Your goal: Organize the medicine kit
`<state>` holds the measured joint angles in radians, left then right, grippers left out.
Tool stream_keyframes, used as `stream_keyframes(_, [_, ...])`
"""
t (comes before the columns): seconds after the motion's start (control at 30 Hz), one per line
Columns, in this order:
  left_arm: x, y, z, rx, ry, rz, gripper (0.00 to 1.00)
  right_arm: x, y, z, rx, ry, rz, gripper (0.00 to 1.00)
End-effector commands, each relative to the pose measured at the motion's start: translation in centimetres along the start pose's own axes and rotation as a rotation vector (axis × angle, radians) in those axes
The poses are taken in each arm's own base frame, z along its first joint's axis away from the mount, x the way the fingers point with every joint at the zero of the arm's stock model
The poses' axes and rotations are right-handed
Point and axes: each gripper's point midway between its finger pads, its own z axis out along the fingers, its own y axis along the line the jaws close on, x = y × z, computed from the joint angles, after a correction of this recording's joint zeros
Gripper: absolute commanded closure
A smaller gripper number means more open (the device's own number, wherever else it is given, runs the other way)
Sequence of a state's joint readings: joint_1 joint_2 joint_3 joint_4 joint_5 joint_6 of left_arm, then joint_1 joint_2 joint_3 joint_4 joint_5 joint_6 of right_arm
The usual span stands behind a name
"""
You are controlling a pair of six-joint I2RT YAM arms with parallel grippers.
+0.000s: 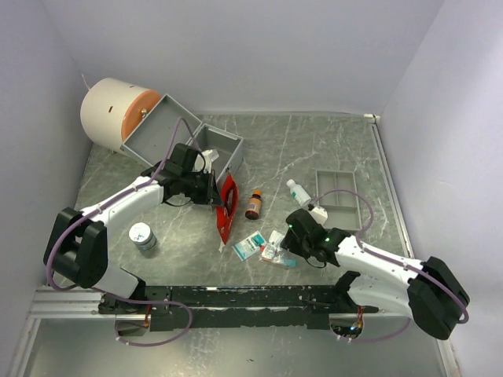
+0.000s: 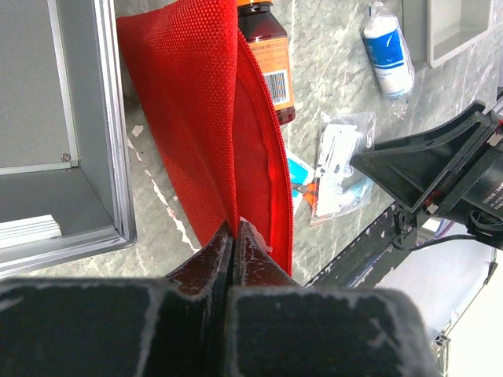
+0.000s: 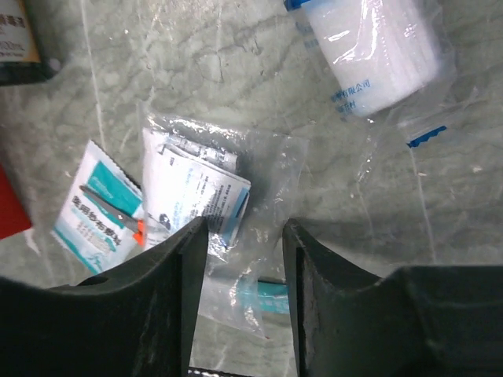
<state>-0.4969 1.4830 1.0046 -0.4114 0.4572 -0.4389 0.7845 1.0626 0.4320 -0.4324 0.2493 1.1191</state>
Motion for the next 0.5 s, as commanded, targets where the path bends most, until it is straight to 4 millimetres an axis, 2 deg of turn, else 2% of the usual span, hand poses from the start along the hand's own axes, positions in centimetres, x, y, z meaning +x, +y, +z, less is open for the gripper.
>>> stream_keyframes(0.0, [-0.2,-0.5,0.1,0.022,-0.015,0.039,0.93,0.8,0.6,0.6,-0.096,0.026,0.071,0.59])
stream_keyframes(0.17, [-0.2,-0.4,0.1,0.018,-0.016,0.040,0.93,0.8,0.2,1.0,-0.119,0.013,0.108,0.70])
stream_keyframes(0.27, [-0.3,-0.5,0.2,0.024,-0.019,0.040,0.93,0.5,-0.2,1.3,-0.104,-0.010,0.105,0.86])
stream_keyframes(0.37, [-0.3,-0.5,0.3,0.030,-0.014,0.041,0.93,-0.7,-0.2,1.0,-0.087,-0.057,0.078,1.00])
stream_keyframes(0.47, [-0.4,-0.6,0.3,0.033,-0.016,0.041,0.93,-2.5,0.5,0.1,-0.076,-0.108,0.032,1.00])
